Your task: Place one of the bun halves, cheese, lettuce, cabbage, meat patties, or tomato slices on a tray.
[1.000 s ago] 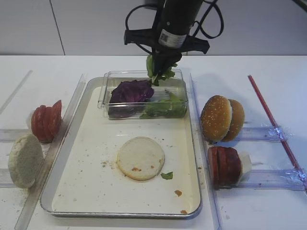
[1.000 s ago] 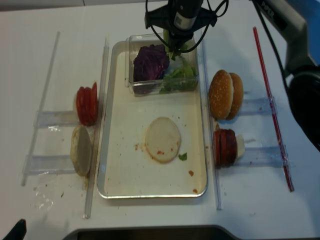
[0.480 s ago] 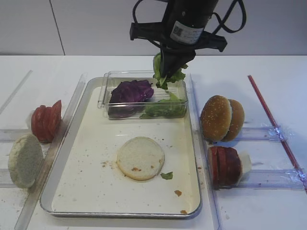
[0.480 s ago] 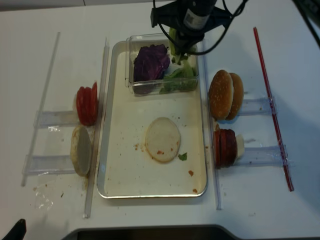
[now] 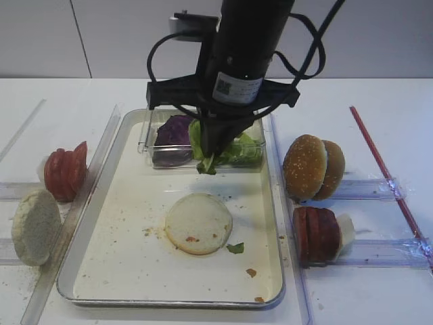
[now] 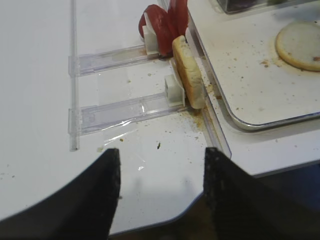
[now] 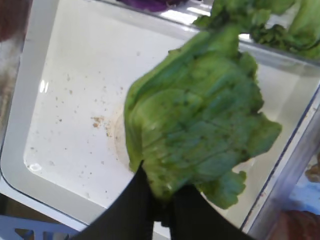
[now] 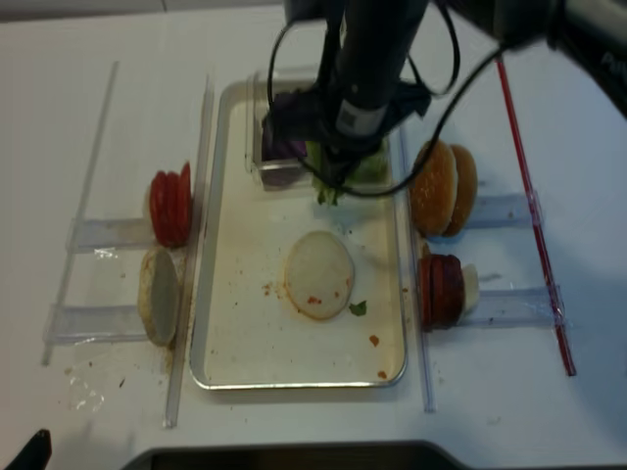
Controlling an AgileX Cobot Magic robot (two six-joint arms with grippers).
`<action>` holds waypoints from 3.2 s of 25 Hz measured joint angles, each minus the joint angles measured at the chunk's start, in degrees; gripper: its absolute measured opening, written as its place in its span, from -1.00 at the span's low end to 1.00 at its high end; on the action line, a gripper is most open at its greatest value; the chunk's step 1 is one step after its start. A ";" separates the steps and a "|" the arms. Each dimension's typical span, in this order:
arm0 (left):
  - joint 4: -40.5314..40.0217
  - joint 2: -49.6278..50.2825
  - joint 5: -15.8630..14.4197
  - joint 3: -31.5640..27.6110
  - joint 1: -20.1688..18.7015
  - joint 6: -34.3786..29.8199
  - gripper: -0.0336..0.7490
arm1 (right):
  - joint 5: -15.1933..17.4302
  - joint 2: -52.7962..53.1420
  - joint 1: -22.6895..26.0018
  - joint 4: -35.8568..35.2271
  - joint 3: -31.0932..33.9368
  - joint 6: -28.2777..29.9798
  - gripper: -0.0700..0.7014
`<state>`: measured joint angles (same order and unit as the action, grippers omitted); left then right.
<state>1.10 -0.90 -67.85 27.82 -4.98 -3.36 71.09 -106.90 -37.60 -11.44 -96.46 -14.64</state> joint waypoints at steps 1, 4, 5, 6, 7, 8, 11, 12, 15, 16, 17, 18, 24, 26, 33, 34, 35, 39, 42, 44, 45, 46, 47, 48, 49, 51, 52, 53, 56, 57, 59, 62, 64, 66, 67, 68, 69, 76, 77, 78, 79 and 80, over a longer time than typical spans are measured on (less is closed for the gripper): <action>0.00 0.00 0.00 0.00 0.00 0.00 0.00 | 0.00 0.00 -0.65 0.12 0.61 -0.11 -0.59; 0.00 0.00 0.00 0.00 0.00 0.00 0.00 | -0.09 0.00 -2.56 0.62 2.02 -0.20 -0.59; 0.00 0.00 0.00 0.00 0.00 0.00 0.00 | -0.09 0.00 -3.12 0.71 2.53 -0.33 -0.59; 0.00 0.00 0.00 0.00 0.00 0.00 0.00 | -0.09 0.00 -3.70 0.71 2.85 -0.33 -0.60; 0.00 0.00 0.00 0.00 0.00 0.00 0.00 | -0.13 0.00 -4.10 0.74 3.28 -0.33 -0.60; 0.00 0.00 0.00 0.00 0.00 0.00 0.00 | -0.13 0.00 -4.40 0.74 3.65 -0.33 -0.60; 0.00 0.00 0.00 0.00 0.00 0.00 0.00 | -0.22 0.00 -4.77 0.74 4.61 -0.33 -0.60; 0.00 0.00 0.00 0.00 0.00 0.00 0.00 | -0.22 0.00 -4.77 0.74 4.59 -0.33 -0.60; 0.00 0.00 0.00 0.00 0.00 0.00 0.00 | -0.32 -0.90 -4.77 0.61 4.59 -0.33 -0.60; 0.00 0.00 0.00 0.00 0.00 0.00 0.00 | -0.26 -1.51 -4.77 0.61 4.59 -0.33 -0.60; 0.00 0.00 0.00 0.00 0.00 0.00 0.00 | -0.26 -2.13 -4.77 0.53 4.59 -0.33 -0.60; 0.00 0.00 0.00 0.00 0.00 0.00 0.00 | -0.26 -2.68 -4.77 0.39 4.59 -0.33 -0.60; 0.00 0.00 0.00 0.00 0.00 0.00 0.00 | -0.54 -5.45 -4.89 -0.76 4.59 -0.33 -0.60; 0.00 0.00 0.00 0.00 0.00 0.00 0.00 | -0.64 -6.35 -5.00 -1.10 4.59 -0.33 -0.60; 0.00 0.00 0.00 0.00 0.00 0.00 0.00 | -0.90 -7.90 -5.24 -1.97 4.59 -0.33 -0.60; 0.00 0.00 0.00 0.00 0.00 0.00 0.00 | -1.02 -7.90 -5.24 -1.96 4.59 -0.33 -0.60; 0.00 0.00 0.00 0.00 0.00 0.00 0.00 | -1.02 -7.90 -5.24 -1.96 4.59 -0.33 -0.60; 0.00 0.00 0.00 0.00 0.00 0.00 0.00 | -1.02 -7.90 -5.24 -1.96 4.59 -0.55 -0.46; 0.00 0.00 0.00 0.00 0.00 0.00 0.00 | -1.02 -7.90 -5.24 -1.96 4.59 -0.55 -0.14; 0.00 0.00 0.00 0.00 0.00 0.00 0.00 | -1.02 -7.90 -5.24 -1.85 4.59 -0.55 0.12; 0.00 0.00 0.00 0.00 0.00 0.00 0.00 | -1.02 -7.90 -5.24 -1.71 4.59 -0.70 0.24; 0.00 0.00 0.00 0.00 0.00 0.00 0.00 | -1.02 -7.90 -5.24 -1.62 4.59 -0.96 0.31; 0.00 0.00 0.00 0.00 0.00 0.00 0.00 | -1.11 -7.90 -5.24 -1.48 4.59 -0.96 0.38; 0.00 0.00 0.00 0.00 0.00 0.00 0.00 | -1.11 -7.90 -5.24 -1.43 4.59 -0.96 0.43; 0.00 0.00 0.00 0.00 0.00 0.00 0.00 | -1.11 -7.90 -5.35 -1.06 4.31 -0.96 0.46; 0.00 0.00 0.00 0.00 0.00 0.00 0.00 | -1.11 -7.90 -5.34 -0.64 2.93 -0.96 0.49; 0.00 0.00 0.00 0.00 0.00 0.00 0.00 | -1.11 -7.90 -5.34 -0.64 2.08 -0.96 0.50; 0.00 0.00 0.00 0.00 0.00 0.00 0.00 | -1.11 -7.90 -5.34 -0.55 1.37 -0.96 0.50; 0.00 0.00 0.00 0.00 0.00 0.00 0.00 | -1.11 -7.90 -5.34 -0.65 -0.06 -0.96 0.50; 0.00 0.00 0.00 0.00 0.00 0.00 0.00 | -1.11 -7.90 -5.34 -0.65 -0.15 -0.96 0.50; 0.00 0.00 0.00 0.00 0.00 0.00 0.00 | -1.11 -7.90 -5.34 -0.65 -0.15 -0.96 0.50; 0.00 0.00 0.00 0.00 0.00 0.00 0.00 | -1.11 -7.90 -5.34 -0.65 -0.15 -1.19 0.50; 0.00 0.00 0.00 0.00 0.00 0.00 0.00 | -1.11 -7.77 -5.34 -0.65 -0.15 -1.32 0.50; 0.00 0.00 0.00 0.00 0.00 0.00 0.00 | -1.11 -6.79 -5.34 -0.26 -0.15 -1.44 0.50; 0.00 0.00 0.00 0.00 0.00 0.00 0.00 | -1.11 -5.98 -5.34 0.25 -0.15 -1.44 0.50; 0.00 0.00 0.00 0.00 0.00 0.00 0.00 | -1.00 -5.06 -5.34 0.82 -0.15 -1.44 0.50; 0.00 0.00 0.00 0.00 0.00 0.00 0.00 | -1.00 -4.22 -5.34 1.30 -0.15 -1.56 0.50; 0.00 0.00 0.00 0.00 0.00 0.00 0.00 | -0.53 -0.13 -3.54 2.39 -0.15 -1.77 0.51; 0.00 0.00 0.00 0.00 0.00 0.00 0.00 | -0.42 0.32 -3.09 2.39 -0.15 -1.77 0.51; 0.00 0.00 0.00 0.00 0.00 0.00 0.00 | -0.42 0.75 -2.72 2.39 -0.15 -1.77 0.51; 0.00 0.00 0.00 0.00 0.00 0.00 0.00 | -0.34 1.11 -2.45 2.39 -0.15 -1.77 0.51; 0.00 0.00 0.00 0.00 0.00 0.00 0.00 | -0.30 1.27 -1.99 2.39 -0.15 -1.77 0.51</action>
<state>1.10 -0.90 -67.85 27.82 -4.98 -3.36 70.78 -105.63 -39.60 -9.05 -96.61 -16.41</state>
